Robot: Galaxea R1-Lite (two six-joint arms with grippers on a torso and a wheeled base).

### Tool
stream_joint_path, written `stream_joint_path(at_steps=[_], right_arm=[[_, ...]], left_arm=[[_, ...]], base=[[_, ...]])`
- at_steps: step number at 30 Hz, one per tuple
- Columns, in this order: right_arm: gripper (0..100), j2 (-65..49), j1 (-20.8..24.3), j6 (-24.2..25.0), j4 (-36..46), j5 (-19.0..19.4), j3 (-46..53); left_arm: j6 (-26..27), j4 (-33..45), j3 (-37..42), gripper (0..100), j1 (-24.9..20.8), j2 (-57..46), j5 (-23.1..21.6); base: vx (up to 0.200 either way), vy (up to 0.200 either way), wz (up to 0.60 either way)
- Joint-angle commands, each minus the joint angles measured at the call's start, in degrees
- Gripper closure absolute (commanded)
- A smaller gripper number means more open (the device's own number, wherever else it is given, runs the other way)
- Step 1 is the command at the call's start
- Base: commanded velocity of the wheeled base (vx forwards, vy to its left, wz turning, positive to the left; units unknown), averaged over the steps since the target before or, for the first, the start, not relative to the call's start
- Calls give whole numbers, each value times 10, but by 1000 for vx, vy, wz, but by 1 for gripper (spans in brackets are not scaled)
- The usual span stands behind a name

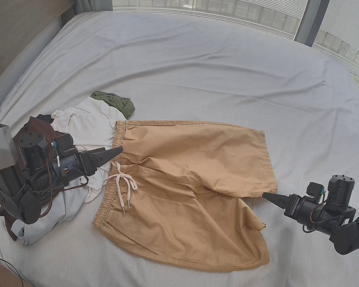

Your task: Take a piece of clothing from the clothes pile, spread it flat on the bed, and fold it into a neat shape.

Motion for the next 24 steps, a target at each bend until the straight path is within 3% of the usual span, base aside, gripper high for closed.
stream_joint_path(at_steps=[1,8,14,24], right_arm=[[0,20,11,3,0,-12,10],[0,25,28,7,2,-25,32],[0,24,48,79,4,-33,29],[0,22,68,133,72,-37,5]], left_arm=[[0,-1,6,0,-2,-10,-1],[1,-1,6,0,-2,-10,-1],[1,-1,5,0,-2,-10,-1],[2,-1,4,0,-2,-9,-1]], base=[[0,0,0],[0,0,0],[0,0,0],[0,0,0]])
